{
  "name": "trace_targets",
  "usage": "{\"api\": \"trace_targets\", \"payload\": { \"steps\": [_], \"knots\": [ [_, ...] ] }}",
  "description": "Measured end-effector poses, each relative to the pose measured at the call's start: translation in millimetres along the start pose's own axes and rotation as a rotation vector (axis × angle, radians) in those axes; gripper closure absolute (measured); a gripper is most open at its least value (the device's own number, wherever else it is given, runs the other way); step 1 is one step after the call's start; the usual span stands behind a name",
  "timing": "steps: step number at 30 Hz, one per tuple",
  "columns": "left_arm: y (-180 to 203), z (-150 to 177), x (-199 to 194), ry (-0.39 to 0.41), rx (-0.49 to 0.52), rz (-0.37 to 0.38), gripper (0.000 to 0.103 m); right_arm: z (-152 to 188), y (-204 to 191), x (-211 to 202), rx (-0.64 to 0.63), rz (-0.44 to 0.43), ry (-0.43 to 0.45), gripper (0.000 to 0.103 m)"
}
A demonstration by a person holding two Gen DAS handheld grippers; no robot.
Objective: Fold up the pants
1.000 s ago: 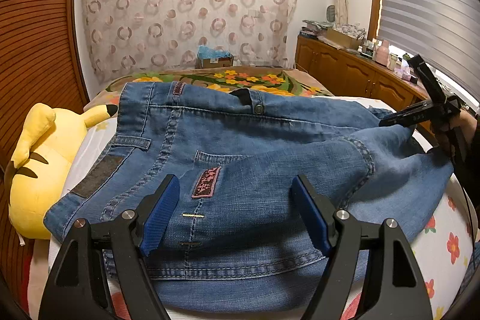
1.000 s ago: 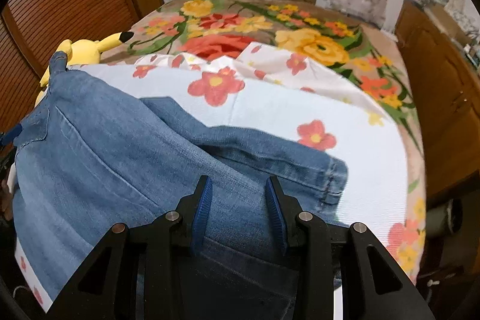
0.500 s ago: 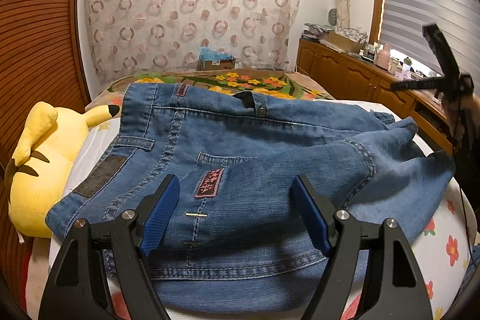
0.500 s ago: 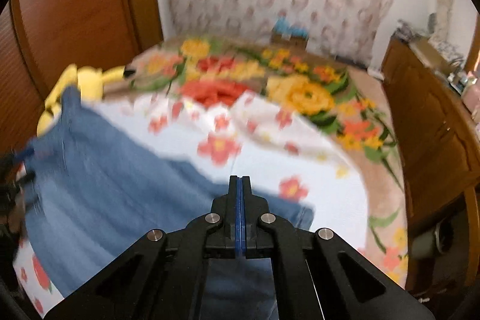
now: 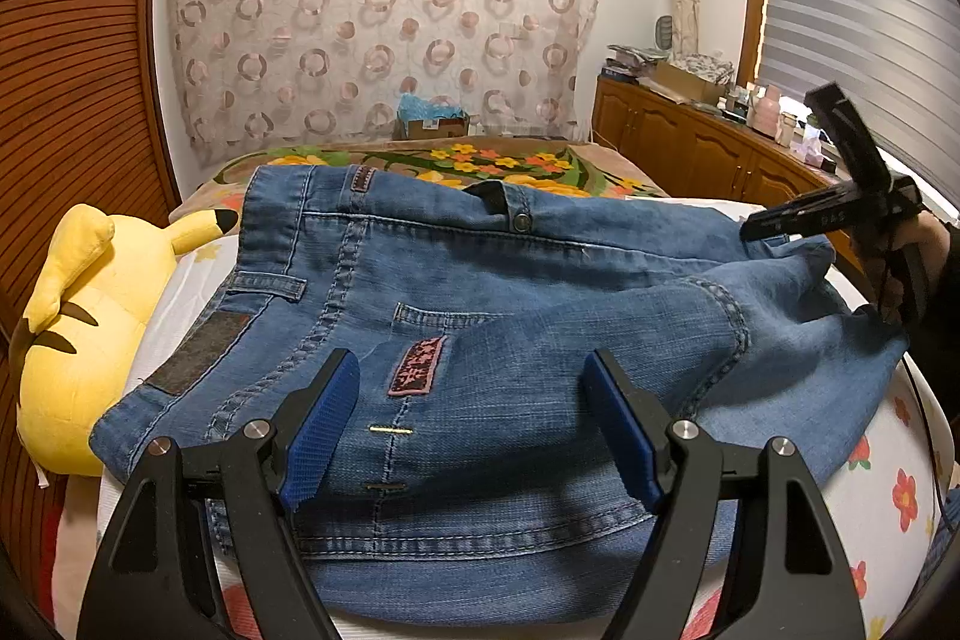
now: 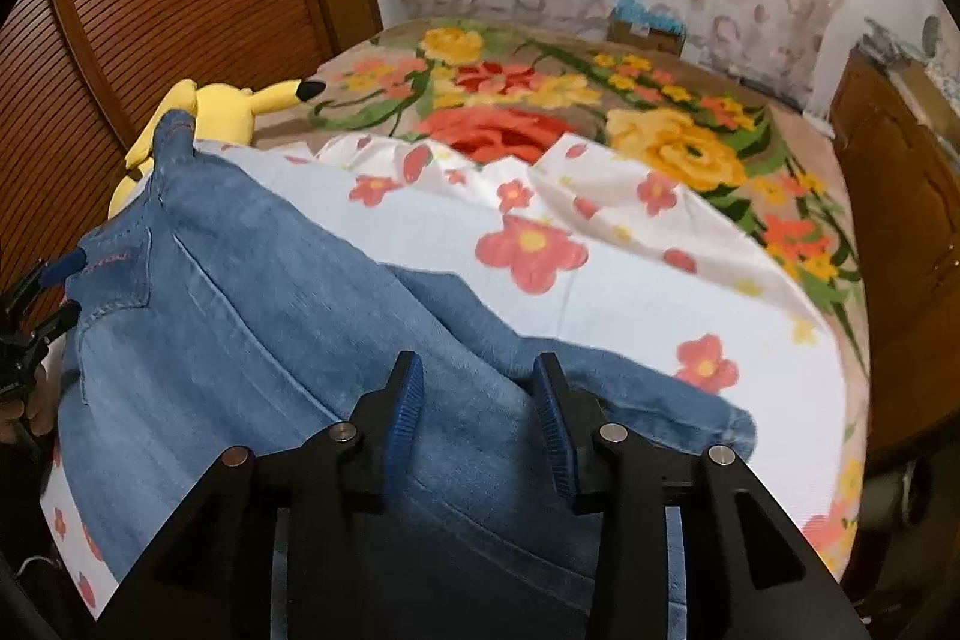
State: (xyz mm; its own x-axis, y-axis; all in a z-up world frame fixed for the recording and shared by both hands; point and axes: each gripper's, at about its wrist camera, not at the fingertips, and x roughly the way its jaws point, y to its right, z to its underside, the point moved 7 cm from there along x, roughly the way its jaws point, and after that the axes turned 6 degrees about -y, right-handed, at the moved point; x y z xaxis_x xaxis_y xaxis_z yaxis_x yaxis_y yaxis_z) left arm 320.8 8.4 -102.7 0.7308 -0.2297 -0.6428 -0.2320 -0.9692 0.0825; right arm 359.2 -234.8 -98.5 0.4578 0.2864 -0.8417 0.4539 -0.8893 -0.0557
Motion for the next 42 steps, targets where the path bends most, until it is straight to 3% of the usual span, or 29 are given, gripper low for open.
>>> {"api": "trace_targets", "payload": {
  "steps": [6, 13, 16, 18, 22, 27, 31, 37, 41, 42],
  "knots": [
    [-0.4, 0.2, -0.4, 0.000, 0.000, -0.001, 0.025, -4.8, 16.0, 17.0, 0.027, -0.017, -0.051, 0.063],
    [1.6, -1.2, -0.4, -0.001, 0.000, -0.001, 0.025, -6.5, 14.4, 19.7, 0.023, -0.033, -0.045, 0.063],
    [1.0, -0.9, -0.3, -0.002, 0.001, -0.001, 0.025, -1.5, 8.8, 18.9, 0.007, -0.051, -0.056, 0.079],
    [0.4, -0.5, -0.7, -0.002, 0.000, -0.001, 0.025, 0.8, 6.1, 18.1, -0.013, -0.039, -0.062, 0.098],
    [2.2, -2.2, -0.7, 0.000, 0.000, -0.002, 0.025, 1.3, 3.2, 5.0, -0.022, -0.017, -0.044, 0.102],
    [-1.3, 3.8, -2.7, 0.009, -0.003, -0.003, 0.025, -15.4, -4.6, -40.0, -0.031, 0.069, 0.095, 0.102],
    [-2.9, 5.3, -2.1, 0.008, -0.004, -0.002, 0.025, -41.0, -8.7, -65.8, -0.014, 0.163, 0.187, 0.102],
    [-3.8, 6.9, -3.2, 0.005, -0.006, 0.000, 0.025, -38.7, -10.7, -29.9, 0.029, 0.190, 0.064, 0.102],
    [-2.2, 6.0, -3.1, -0.003, -0.005, -0.004, 0.025, -23.4, -7.1, -37.0, 0.068, 0.199, 0.072, 0.065],
    [-2.5, 6.9, -3.6, -0.004, -0.004, -0.005, 0.025, -16.6, -5.3, -44.3, 0.085, 0.206, 0.086, 0.064]
  ]
}}
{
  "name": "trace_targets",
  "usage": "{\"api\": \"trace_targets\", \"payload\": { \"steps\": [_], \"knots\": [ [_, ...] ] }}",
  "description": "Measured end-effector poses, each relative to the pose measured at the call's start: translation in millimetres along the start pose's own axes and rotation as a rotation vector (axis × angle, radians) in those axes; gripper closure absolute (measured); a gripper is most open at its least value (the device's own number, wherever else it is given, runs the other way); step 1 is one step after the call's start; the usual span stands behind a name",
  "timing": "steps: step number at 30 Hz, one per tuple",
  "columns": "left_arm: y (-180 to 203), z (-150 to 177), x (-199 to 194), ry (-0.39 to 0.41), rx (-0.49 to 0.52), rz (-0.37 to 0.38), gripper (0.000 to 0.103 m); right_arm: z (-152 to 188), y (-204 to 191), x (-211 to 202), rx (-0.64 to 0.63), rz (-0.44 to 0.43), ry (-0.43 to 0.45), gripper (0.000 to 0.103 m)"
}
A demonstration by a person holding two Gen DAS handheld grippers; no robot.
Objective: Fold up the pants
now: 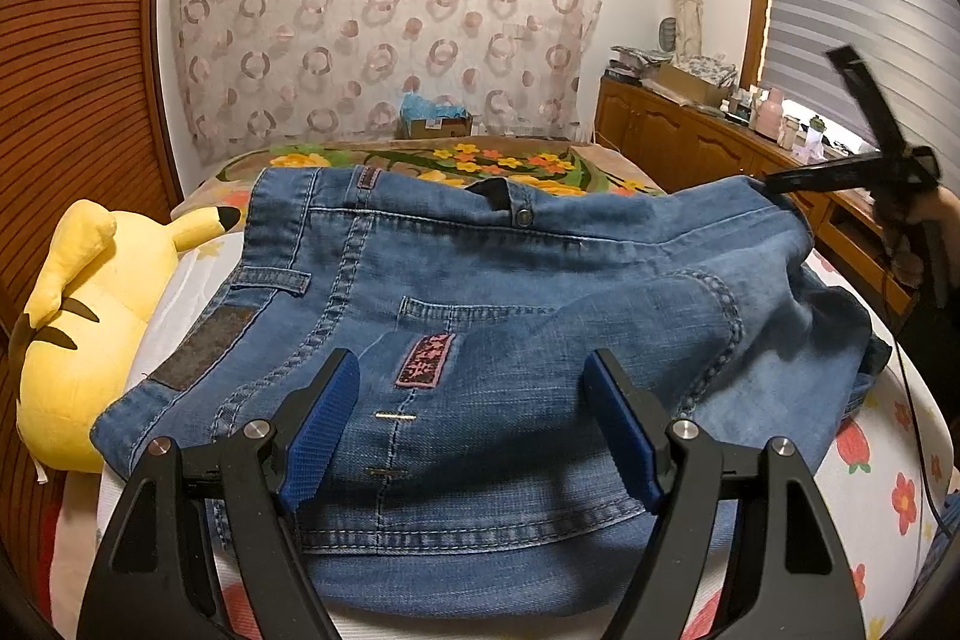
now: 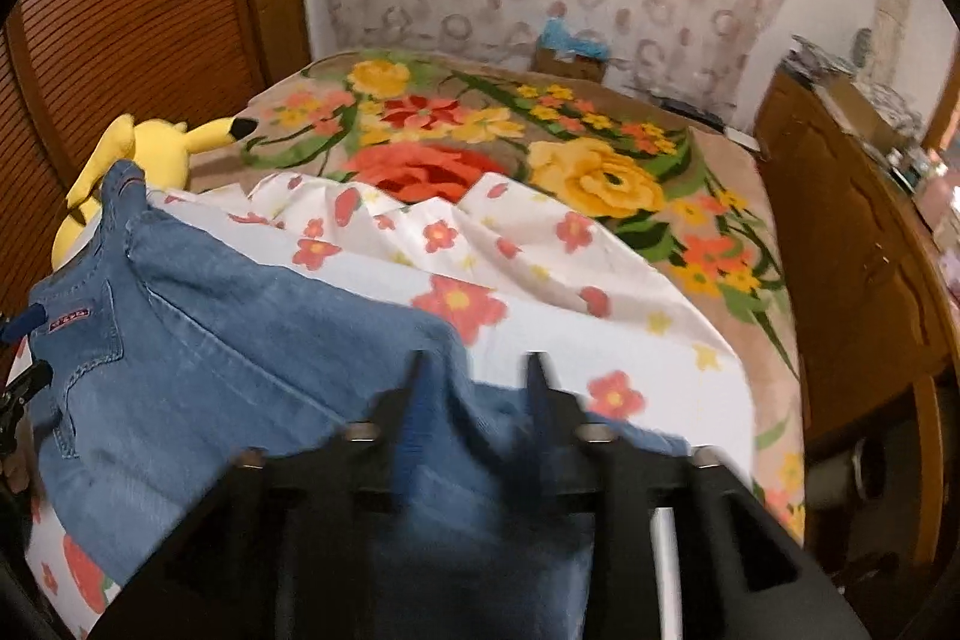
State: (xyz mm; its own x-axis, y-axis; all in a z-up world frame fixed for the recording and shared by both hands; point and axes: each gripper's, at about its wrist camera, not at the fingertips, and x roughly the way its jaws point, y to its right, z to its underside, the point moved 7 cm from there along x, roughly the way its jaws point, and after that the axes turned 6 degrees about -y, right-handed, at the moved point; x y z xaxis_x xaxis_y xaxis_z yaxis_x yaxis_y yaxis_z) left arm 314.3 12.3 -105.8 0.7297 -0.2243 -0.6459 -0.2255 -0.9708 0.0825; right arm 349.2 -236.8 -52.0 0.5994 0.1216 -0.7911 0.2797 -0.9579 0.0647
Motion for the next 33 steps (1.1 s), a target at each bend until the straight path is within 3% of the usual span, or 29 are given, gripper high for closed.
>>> {"api": "trace_targets", "payload": {
  "steps": [5, 8, 16, 19, 26, 33],
  "knots": [
    [-0.1, -1.0, 0.4, -0.001, 0.000, 0.000, 0.025, 25.3, 6.1, -37.8, 0.065, -0.032, 0.049, 0.064],
    [0.3, -2.2, 1.6, -0.003, 0.001, -0.003, 0.025, 56.1, 0.2, -58.2, 0.079, -0.097, 0.052, 0.064],
    [-2.5, -2.4, 0.9, -0.002, -0.006, -0.002, 0.025, 129.3, -4.1, -69.7, 0.128, -0.060, 0.003, 0.064],
    [-5.9, -1.6, -0.1, -0.004, -0.011, -0.001, 0.025, 142.7, -5.8, -69.1, 0.157, -0.079, -0.013, 0.064],
    [-19.6, -2.7, -11.5, 0.001, -0.061, 0.006, 0.025, 155.6, 4.2, -66.2, 0.210, -0.033, -0.029, 0.064],
    [-39.9, -1.1, -35.5, 0.002, -0.055, -0.058, 0.022, 156.6, 13.4, -55.9, 0.224, 0.005, -0.034, 0.064]
  ]
}}
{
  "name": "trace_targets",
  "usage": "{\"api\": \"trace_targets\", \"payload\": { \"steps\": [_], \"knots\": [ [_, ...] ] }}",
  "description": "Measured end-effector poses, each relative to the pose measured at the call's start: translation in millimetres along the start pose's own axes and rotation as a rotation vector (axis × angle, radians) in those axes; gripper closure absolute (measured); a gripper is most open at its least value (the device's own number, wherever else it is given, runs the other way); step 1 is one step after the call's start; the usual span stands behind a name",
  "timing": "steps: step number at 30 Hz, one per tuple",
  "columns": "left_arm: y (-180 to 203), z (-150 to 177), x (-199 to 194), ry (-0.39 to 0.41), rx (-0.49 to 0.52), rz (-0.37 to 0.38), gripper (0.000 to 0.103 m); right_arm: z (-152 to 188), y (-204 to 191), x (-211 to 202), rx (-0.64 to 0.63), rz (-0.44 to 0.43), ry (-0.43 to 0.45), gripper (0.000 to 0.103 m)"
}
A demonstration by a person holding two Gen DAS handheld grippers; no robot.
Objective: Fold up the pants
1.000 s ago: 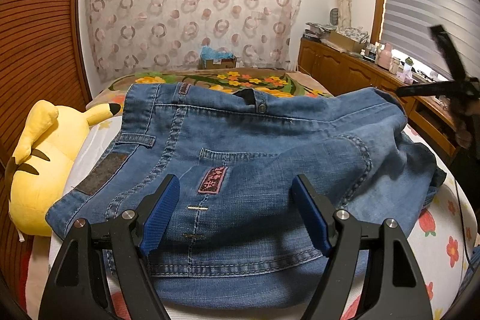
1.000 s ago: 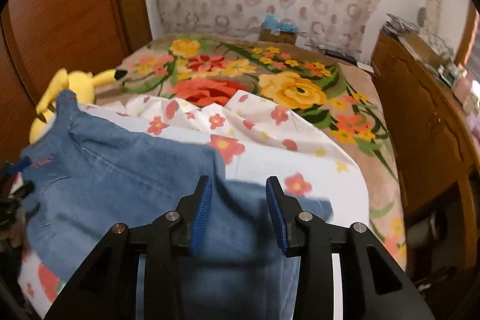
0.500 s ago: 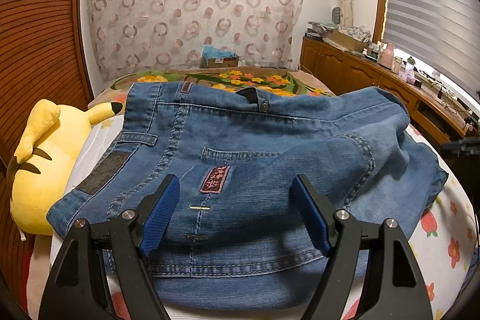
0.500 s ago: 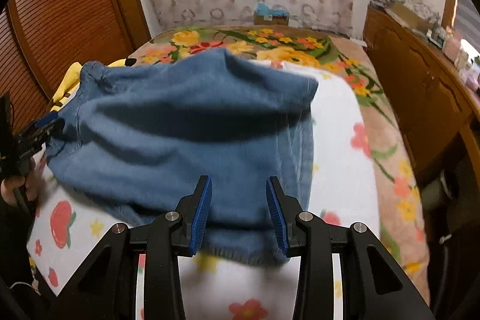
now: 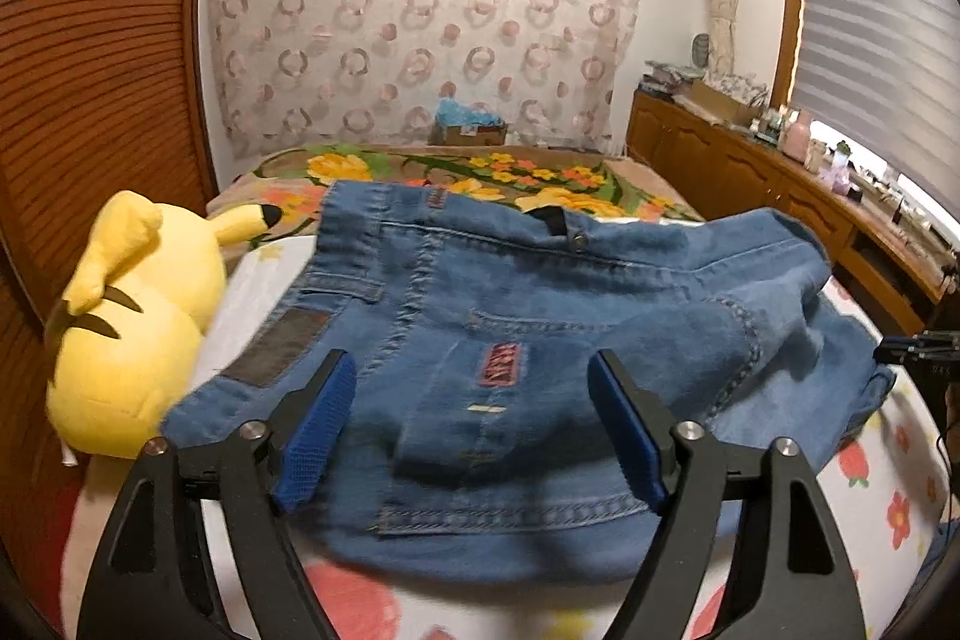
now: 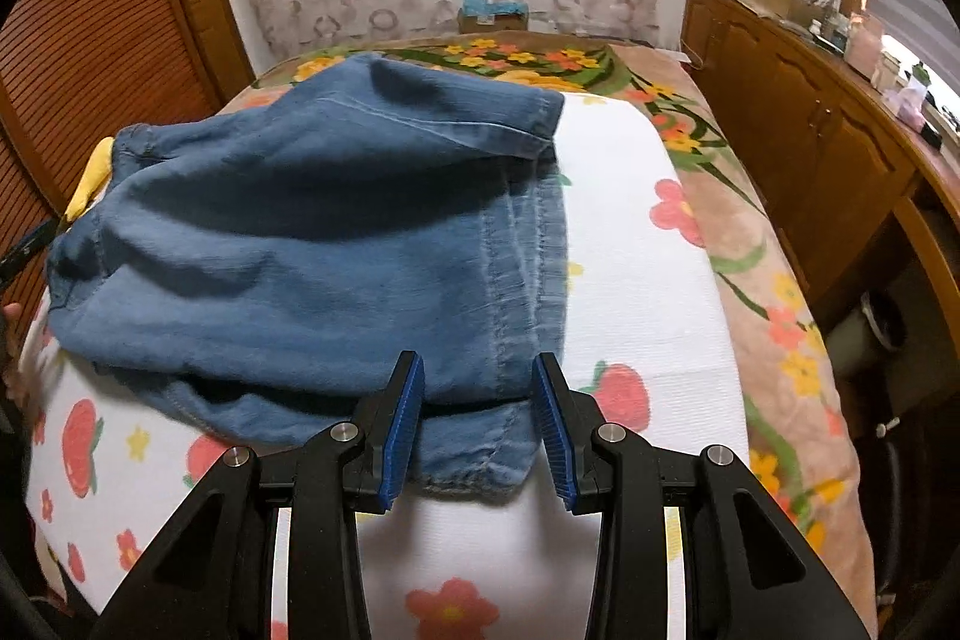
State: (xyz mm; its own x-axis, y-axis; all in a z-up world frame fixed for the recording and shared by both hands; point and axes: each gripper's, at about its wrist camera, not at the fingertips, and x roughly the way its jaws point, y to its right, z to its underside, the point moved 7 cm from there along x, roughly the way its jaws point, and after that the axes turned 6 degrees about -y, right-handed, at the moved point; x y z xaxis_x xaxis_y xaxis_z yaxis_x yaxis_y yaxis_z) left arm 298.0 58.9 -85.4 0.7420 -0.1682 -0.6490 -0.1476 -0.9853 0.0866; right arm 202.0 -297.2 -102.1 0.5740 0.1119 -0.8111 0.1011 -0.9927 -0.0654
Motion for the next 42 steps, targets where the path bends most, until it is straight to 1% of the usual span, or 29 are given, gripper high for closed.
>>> {"api": "trace_targets", "payload": {
  "steps": [1, 4, 7, 8, 9, 11, 15, 18, 24, 25, 26, 27, 28, 29, 35, 40, 41, 42],
  "knots": [
    [1.5, -1.7, 0.6, -0.008, 0.002, 0.001, 0.022, -0.2, 1.9, 2.3, 0.005, 0.005, -0.002, 0.064],
    [-0.3, -0.3, -1.1, -0.037, 0.002, -0.002, 0.022, -1.1, 4.9, 7.5, 0.023, -0.020, -0.006, 0.064],
    [-4.6, 5.0, -0.4, -0.066, 0.007, -0.015, 0.022, -2.9, 3.4, 8.6, 0.003, -0.027, 0.004, 0.065],
    [-5.5, 6.4, -0.5, -0.071, 0.008, -0.018, 0.022, -2.6, 1.9, 8.6, -0.003, -0.033, 0.008, 0.084],
    [-6.1, 7.9, -0.1, -0.078, 0.010, -0.021, 0.022, -2.5, 0.4, 6.8, -0.014, -0.036, 0.013, 0.099],
    [-8.4, 8.8, -0.2, -0.088, 0.013, -0.029, 0.022, -2.9, -1.7, -1.9, -0.034, -0.044, 0.037, 0.100],
    [-14.5, 8.6, -2.0, -0.087, 0.009, -0.045, 0.022, -1.3, 1.5, -35.2, -0.030, -0.057, 0.098, 0.100],
    [-26.2, 6.7, -3.0, -0.081, -0.019, -0.048, 0.022, 7.0, 4.7, -42.1, -0.028, -0.055, 0.085, 0.100],
    [-44.2, 4.5, -3.6, -0.084, -0.064, -0.058, 0.022, 18.1, 10.4, -30.8, 0.029, -0.061, 0.041, 0.099],
    [-47.0, 5.2, -2.6, -0.090, -0.068, -0.066, 0.022, 18.1, 11.4, -28.8, 0.038, -0.060, 0.036, 0.097],
    [-48.9, 5.6, -1.4, -0.091, -0.073, -0.074, 0.022, 16.1, 12.1, -26.8, 0.045, -0.053, 0.032, 0.085],
    [-50.6, 6.2, 0.1, -0.097, -0.078, -0.077, 0.022, 15.6, 13.5, -24.5, 0.052, -0.044, 0.025, 0.066],
    [-51.9, 7.3, 1.3, -0.099, -0.081, -0.077, 0.022, 13.2, 14.4, -22.0, 0.059, -0.037, 0.020, 0.060],
    [-52.9, 8.3, 2.8, -0.102, -0.083, -0.076, 0.022, 11.9, 15.1, -20.9, 0.067, -0.035, 0.019, 0.058],
    [-54.9, 16.9, 12.1, -0.128, -0.091, -0.087, 0.022, 13.0, 9.4, -8.0, 0.062, -0.032, -0.042, 0.058],
    [-60.0, 20.0, 12.1, -0.132, -0.109, -0.083, 0.022, 16.6, 1.6, -3.5, 0.043, -0.027, -0.057, 0.058],
    [-60.7, 20.5, 12.7, -0.134, -0.110, -0.084, 0.022, 16.2, 0.6, -4.5, 0.038, -0.025, -0.053, 0.068],
    [-61.6, 20.6, 13.2, -0.137, -0.111, -0.085, 0.022, 15.3, -1.4, -5.1, 0.031, -0.038, -0.053, 0.072]
  ]
}}
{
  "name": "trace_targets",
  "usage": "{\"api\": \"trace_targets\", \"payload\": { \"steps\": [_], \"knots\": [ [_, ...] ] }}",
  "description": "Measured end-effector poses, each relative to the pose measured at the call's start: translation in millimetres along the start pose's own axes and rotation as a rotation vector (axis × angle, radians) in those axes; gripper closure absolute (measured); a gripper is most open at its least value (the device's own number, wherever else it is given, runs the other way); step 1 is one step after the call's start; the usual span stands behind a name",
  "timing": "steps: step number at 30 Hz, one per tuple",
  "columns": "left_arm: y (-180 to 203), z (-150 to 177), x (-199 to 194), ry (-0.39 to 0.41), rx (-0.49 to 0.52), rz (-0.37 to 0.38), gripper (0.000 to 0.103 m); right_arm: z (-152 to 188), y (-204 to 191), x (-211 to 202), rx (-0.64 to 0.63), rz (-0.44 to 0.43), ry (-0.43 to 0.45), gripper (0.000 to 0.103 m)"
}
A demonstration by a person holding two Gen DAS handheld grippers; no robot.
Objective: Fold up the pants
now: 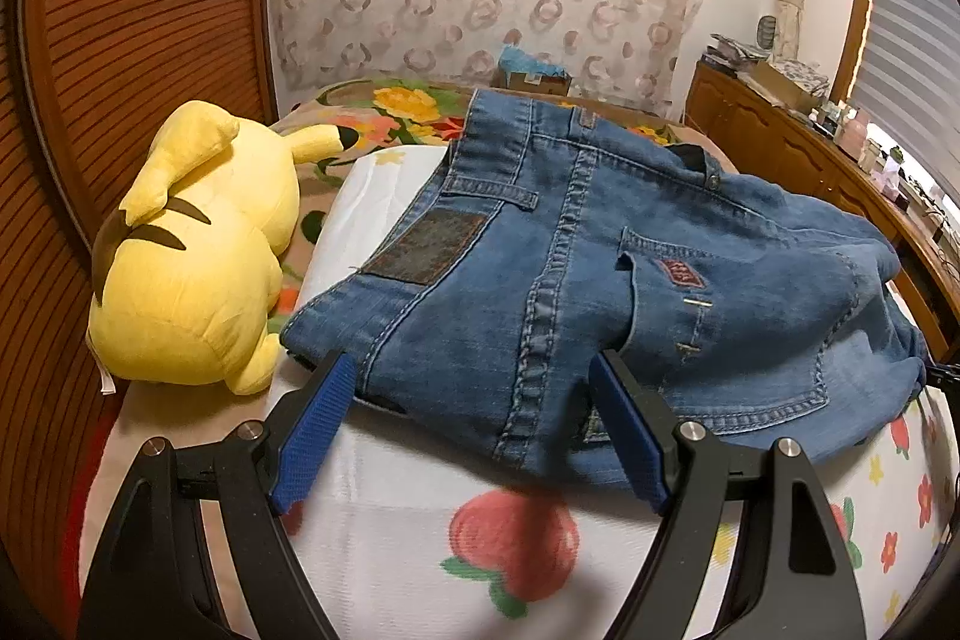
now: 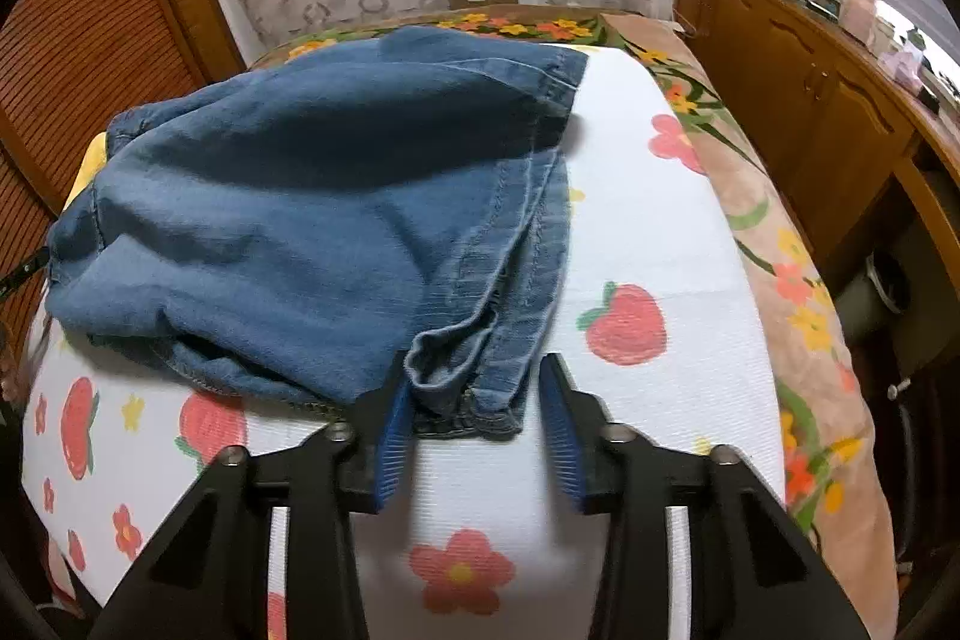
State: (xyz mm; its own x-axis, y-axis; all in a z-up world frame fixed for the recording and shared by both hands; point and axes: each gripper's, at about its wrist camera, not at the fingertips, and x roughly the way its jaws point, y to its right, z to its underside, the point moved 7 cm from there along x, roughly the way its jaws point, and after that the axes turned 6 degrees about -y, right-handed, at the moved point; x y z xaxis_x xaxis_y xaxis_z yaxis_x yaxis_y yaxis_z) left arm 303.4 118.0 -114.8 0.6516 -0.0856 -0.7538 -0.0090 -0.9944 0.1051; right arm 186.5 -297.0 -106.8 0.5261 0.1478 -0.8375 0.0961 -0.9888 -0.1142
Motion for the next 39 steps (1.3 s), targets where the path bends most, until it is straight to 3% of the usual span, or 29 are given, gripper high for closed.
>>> {"api": "trace_targets", "payload": {
  "steps": [10, 16, 23, 27, 28, 29, 31, 36, 37, 39],
  "knots": [
    [-26.5, -9.4, -11.1, 0.029, -0.044, -0.040, 0.025, 7.2, -4.1, 0.2, -0.040, 0.026, 0.023, 0.075],
    [-42.4, -14.2, 5.9, -0.024, -0.101, -0.026, 0.032, 6.2, -5.1, 0.5, -0.047, 0.029, 0.027, 0.075],
    [-55.6, -7.9, 33.9, -0.107, -0.149, -0.032, 0.032, 6.7, -3.3, 0.3, -0.051, 0.019, 0.037, 0.075],
    [-56.1, -4.6, 35.5, -0.094, -0.136, -0.049, 0.033, 7.4, -3.1, 0.1, -0.059, 0.017, 0.037, 0.075],
    [-56.0, -4.9, 35.1, -0.090, -0.131, -0.055, 0.036, 7.0, -2.8, 0.1, -0.060, 0.016, 0.035, 0.075],
    [-55.3, -5.6, 34.2, -0.084, -0.124, -0.058, 0.045, 6.7, -2.7, 0.1, -0.060, 0.015, 0.034, 0.075],
    [-51.1, -7.5, 33.7, -0.085, -0.111, -0.042, 0.051, 6.3, -2.3, 0.1, -0.060, 0.012, 0.037, 0.076],
    [-48.7, -11.3, 31.7, -0.078, -0.094, -0.040, 0.070, 4.9, -0.1, -2.7, -0.050, -0.008, 0.040, 0.088],
    [-48.6, -12.0, 31.2, -0.076, -0.095, -0.031, 0.081, 4.2, 0.0, -4.3, -0.053, -0.017, 0.039, 0.088],
    [-46.3, -14.1, 27.6, -0.063, -0.089, -0.026, 0.084, 1.6, -1.5, -8.6, -0.066, -0.025, 0.048, 0.092]
  ]
}}
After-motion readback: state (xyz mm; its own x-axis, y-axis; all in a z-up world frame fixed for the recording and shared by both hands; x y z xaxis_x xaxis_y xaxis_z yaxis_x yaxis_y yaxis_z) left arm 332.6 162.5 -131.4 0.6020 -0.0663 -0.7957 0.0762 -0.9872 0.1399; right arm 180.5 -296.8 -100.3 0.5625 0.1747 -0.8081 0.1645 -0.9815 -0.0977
